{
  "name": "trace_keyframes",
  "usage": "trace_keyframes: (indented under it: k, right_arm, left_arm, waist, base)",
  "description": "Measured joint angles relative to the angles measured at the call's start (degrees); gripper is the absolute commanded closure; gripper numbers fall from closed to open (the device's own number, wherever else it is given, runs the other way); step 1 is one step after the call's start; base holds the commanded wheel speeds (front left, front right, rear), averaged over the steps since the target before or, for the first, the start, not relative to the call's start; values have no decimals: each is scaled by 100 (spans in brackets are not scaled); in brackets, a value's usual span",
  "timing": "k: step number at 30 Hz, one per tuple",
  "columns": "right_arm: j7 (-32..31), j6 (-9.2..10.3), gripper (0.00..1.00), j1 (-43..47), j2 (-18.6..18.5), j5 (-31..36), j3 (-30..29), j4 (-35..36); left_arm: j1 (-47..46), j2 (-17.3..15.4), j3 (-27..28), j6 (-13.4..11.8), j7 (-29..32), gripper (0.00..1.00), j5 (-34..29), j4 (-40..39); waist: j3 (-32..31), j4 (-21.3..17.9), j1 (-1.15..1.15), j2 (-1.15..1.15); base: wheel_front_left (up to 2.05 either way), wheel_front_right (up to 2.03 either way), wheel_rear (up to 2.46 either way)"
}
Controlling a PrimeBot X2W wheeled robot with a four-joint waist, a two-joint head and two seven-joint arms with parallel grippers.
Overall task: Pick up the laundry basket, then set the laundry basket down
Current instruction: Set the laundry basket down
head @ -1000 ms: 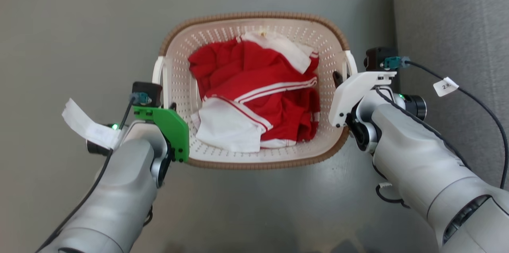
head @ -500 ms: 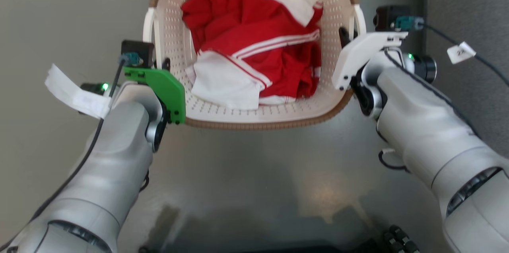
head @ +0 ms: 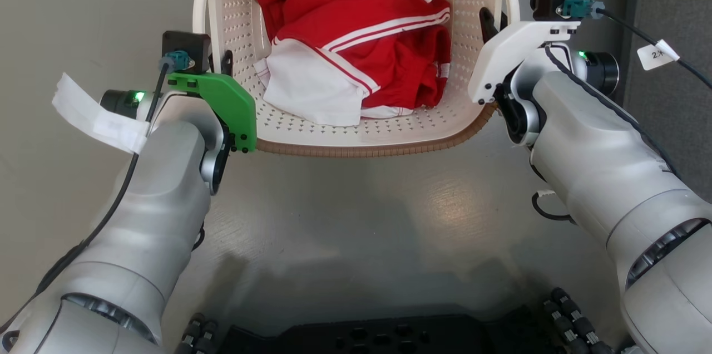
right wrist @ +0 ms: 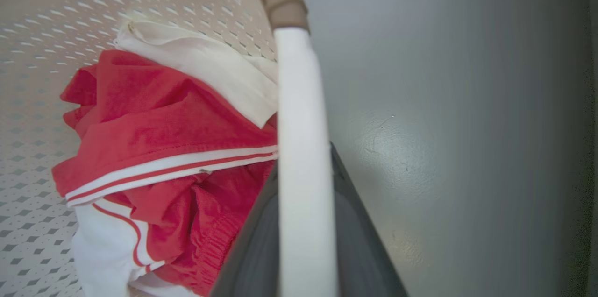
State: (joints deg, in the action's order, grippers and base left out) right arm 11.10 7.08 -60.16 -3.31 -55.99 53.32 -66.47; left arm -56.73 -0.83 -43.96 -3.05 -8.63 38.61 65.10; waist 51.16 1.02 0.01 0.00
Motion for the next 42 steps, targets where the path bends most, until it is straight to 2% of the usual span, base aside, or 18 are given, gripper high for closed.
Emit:
trace_keyframes:
  k: [29,30,31,32,34,36,37,38,39,40,41,42]
  right_arm:
    - [133,-51,100,-168,10,-29,103,-47]
    - [147,-51,91,-168,12,-29,107,-53]
    - [148,-51,84,-168,12,-29,111,-56]
    - [148,-52,75,-169,11,-29,116,-59]
    - [157,-62,57,-181,4,-29,132,-66]
    - [172,-69,55,-194,-9,-29,147,-74]
    - [175,-68,52,-194,-3,-29,152,-76]
    - [175,-68,36,-195,-10,-27,155,-79]
    - [178,-68,16,-196,-10,-29,159,-82]
    - [181,-68,16,-196,-11,-27,162,-88]
    - [182,-68,0,-198,-18,-29,162,-94]
    - [182,-68,0,-201,-25,-29,162,-103]
  left_arm:
    - [-233,46,-57,102,-172,100,-13,293]
    - [-248,47,-57,102,-177,93,-13,299]
    - [-267,47,-56,102,-177,70,-13,302]
    - [-284,47,-58,102,-177,53,-13,310]
    - [-303,42,-62,90,-177,52,-14,352]
    - [-312,14,-62,69,-177,50,-13,402]
    - [-311,14,-62,65,-177,45,-13,419]
    - [-312,14,-62,55,-177,36,-13,433]
    - [-312,14,-62,52,-177,33,-13,442]
    - [-312,10,-60,48,-177,33,-13,453]
    - [-312,-1,-60,48,-177,24,-13,461]
    - [-312,-10,-60,47,-177,9,-13,469]
  waist:
    - [448,4,-1,0]
    - [449,4,0,0]
    - [449,5,-1,0]
    - [447,6,-1,0]
    - [437,7,-1,0]
    - [425,9,-1,0]
    - [418,10,-1,0]
    - [411,11,-1,0]
    - [404,12,-1,0]
    - [398,13,-1,0]
    - [392,14,-1,0]
    - [386,15,-1,0]
  base:
    - [0,0,0]
    - [0,0,0]
    - [0,0,0]
    - [0,0,0]
    - [0,0,0]
    - [0,0,0]
    - [0,0,0]
    - [0,0,0]
    - [0,0,0]
    - [0,0,0]
    - [0,0,0]
    - [0,0,0]
